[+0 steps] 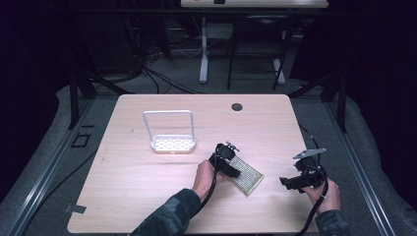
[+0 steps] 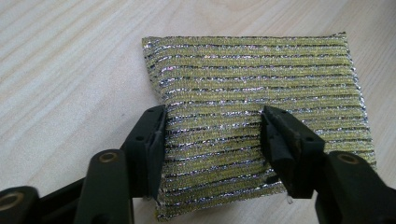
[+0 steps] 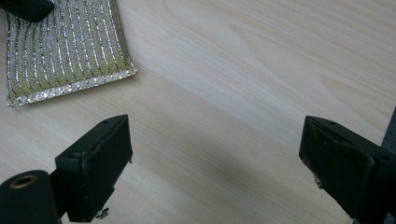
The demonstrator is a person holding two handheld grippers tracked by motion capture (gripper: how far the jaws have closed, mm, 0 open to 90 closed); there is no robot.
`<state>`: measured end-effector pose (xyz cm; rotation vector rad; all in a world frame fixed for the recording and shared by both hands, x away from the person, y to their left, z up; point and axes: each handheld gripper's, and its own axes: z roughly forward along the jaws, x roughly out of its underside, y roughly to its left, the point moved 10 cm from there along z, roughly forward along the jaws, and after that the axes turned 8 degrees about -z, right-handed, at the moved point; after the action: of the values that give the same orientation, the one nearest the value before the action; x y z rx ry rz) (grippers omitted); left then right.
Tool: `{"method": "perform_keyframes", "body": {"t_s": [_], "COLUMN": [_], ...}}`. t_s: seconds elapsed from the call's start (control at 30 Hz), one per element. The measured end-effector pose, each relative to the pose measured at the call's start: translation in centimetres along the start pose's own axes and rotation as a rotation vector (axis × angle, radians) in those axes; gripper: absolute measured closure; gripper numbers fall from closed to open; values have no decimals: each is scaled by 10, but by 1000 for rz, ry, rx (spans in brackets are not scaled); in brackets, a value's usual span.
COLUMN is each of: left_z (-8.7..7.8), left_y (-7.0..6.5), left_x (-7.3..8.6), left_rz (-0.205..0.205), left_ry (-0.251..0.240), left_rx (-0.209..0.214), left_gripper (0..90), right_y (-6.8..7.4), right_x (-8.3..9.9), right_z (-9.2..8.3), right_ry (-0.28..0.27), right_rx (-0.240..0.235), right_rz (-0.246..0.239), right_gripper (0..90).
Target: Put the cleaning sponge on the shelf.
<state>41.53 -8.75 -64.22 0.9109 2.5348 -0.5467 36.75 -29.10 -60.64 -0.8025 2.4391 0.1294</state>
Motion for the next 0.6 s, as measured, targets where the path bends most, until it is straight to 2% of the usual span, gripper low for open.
{"method": "perform_keyframes", "body": {"t_s": [0.23, 0.37, 0.47, 0.6], "left_z": [-2, -4, -5, -6], "left_y": [-1, -4, -5, -5], "left_x": [-1, -2, -3, -5], "left_rz": [23, 76, 97, 113], "left_ry": [-9, -14, -29, -50], "left_rx": [-24, -58, -80, -88], "left_gripper": [563, 644, 705, 744], "right_y": [0, 0, 0, 0], "right_x": [-1, -1, -1, -1], "right_z": [1, -1, -1, -1], "right_ry": [-2, -6, -7, -4], "right_rx": [0, 0, 1, 1], "right_rz": [-1, 1, 3, 0], "right_gripper": [89, 90, 90, 91]}}
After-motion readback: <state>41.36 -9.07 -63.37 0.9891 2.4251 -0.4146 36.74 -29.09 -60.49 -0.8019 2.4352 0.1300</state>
